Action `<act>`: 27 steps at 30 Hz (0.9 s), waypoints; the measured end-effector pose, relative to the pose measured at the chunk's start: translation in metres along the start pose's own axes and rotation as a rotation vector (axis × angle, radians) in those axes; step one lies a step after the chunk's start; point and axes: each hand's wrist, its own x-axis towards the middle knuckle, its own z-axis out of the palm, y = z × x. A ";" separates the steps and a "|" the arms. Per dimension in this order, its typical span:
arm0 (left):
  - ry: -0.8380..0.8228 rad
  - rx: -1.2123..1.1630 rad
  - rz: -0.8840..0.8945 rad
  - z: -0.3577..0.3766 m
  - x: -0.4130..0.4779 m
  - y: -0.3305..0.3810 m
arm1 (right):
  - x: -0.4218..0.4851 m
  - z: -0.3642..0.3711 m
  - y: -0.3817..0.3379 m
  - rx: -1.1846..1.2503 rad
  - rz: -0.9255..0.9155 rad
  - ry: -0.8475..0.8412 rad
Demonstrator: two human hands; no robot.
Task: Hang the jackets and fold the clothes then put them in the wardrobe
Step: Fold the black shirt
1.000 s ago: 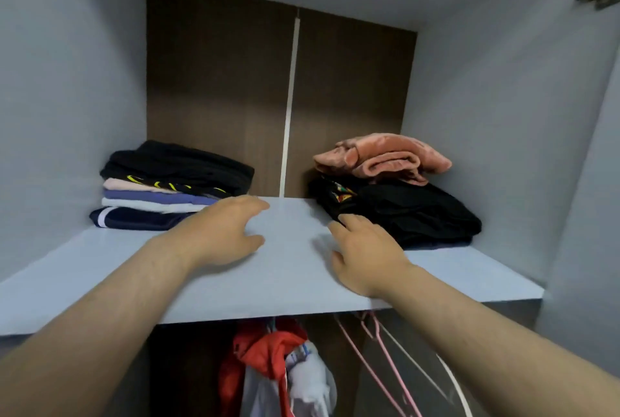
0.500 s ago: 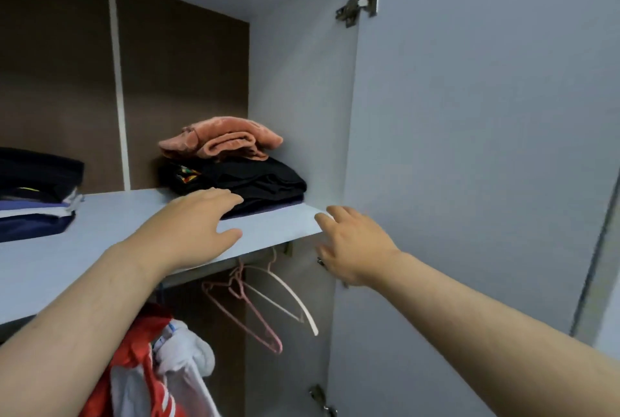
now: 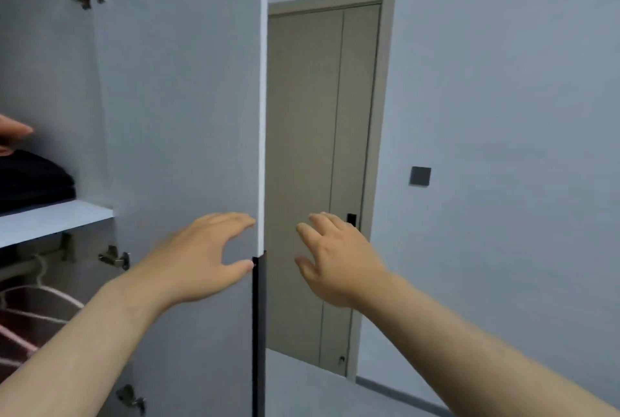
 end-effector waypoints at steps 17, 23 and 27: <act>-0.300 -0.212 0.421 0.168 0.069 0.332 | -0.342 -0.071 0.239 -0.208 0.700 -0.239; -0.384 -0.275 0.555 0.237 0.107 0.416 | -0.430 -0.073 0.299 -0.255 0.927 -0.303; -0.445 -0.324 0.592 0.301 0.144 0.453 | -0.460 -0.047 0.345 -0.281 1.033 -0.366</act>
